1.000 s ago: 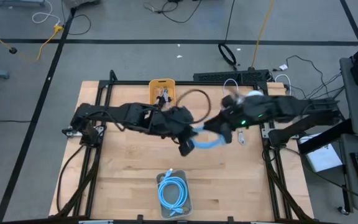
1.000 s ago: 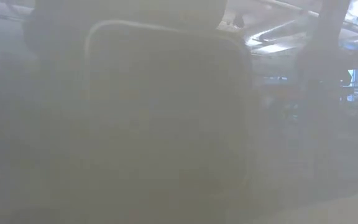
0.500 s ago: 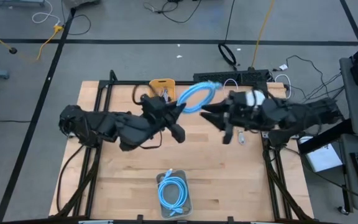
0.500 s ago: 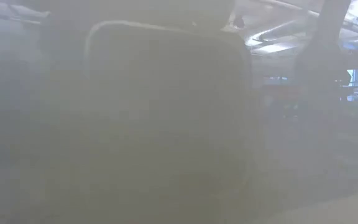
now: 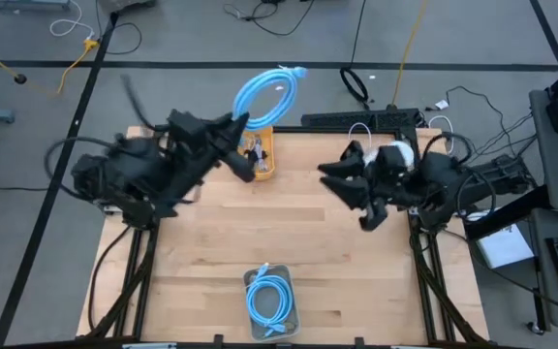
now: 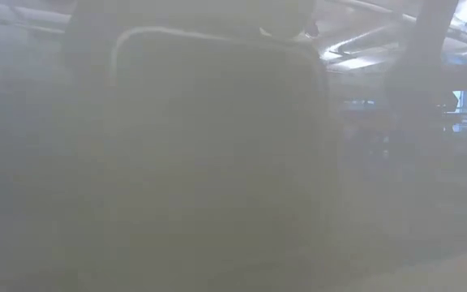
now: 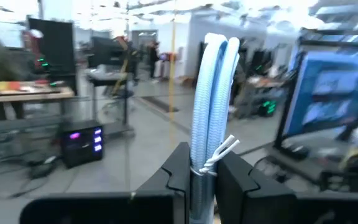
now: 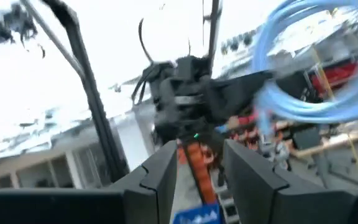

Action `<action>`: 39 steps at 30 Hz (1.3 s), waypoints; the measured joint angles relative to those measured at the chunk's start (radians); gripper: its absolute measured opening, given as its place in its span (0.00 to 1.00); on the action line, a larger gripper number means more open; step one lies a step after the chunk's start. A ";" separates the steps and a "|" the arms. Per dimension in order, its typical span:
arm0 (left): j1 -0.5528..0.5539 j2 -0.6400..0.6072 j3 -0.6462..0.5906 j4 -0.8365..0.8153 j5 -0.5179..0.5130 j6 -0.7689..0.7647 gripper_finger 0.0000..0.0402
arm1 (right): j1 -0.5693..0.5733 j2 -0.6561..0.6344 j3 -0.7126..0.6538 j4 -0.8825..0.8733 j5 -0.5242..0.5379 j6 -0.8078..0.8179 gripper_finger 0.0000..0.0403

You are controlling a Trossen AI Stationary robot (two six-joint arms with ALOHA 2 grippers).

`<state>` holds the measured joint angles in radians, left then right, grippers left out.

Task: Pick & Place USB Port
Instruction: Put the blue video cable into the gray bin

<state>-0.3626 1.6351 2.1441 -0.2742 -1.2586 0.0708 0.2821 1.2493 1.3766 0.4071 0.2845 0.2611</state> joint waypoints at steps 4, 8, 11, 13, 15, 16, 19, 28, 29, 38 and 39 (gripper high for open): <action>-0.024 -0.022 0.001 0.082 0.075 0.032 0.10 | -0.044 -0.049 -0.089 0.134 0.003 0.018 0.31; -0.043 -0.005 0.001 0.161 0.185 0.041 0.10 | -0.119 -0.070 -0.195 0.322 -0.025 0.126 0.31; -0.043 0.023 0.000 0.216 0.230 0.060 0.10 | -0.177 -0.074 -0.249 0.445 -0.118 0.233 0.31; -0.040 0.038 0.000 0.225 0.255 0.052 0.10 | -0.203 -0.075 -0.269 0.477 -0.156 0.275 0.31; -0.034 0.043 0.000 0.224 0.262 0.030 0.10 | -0.213 -0.074 -0.273 0.481 -0.182 0.283 0.31; -0.030 0.045 0.000 0.225 0.265 0.017 0.10 | -0.214 -0.073 -0.272 0.479 -0.183 0.274 0.31; -0.024 0.046 0.000 0.221 0.297 -0.014 0.10 | -0.209 -0.074 -0.267 0.480 -0.185 0.220 0.31; -0.008 0.049 -0.048 0.217 0.342 -0.117 0.10 | -0.188 -0.074 -0.266 0.428 -0.181 0.041 0.31; -0.005 0.049 -0.055 0.217 0.346 -0.134 0.10 | -0.188 -0.074 -0.266 0.421 -0.181 0.032 0.31; 0.010 0.047 -0.088 0.221 0.396 -0.202 0.10 | -0.189 -0.073 -0.266 0.440 -0.175 0.023 0.31; 0.009 0.047 -0.088 0.221 0.397 -0.204 0.10 | -0.188 -0.074 -0.266 0.441 -0.170 0.028 0.31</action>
<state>-0.3534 1.6817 2.0563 -0.0532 -0.8615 -0.1333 0.0937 1.1753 1.1109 0.8479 0.1141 0.2886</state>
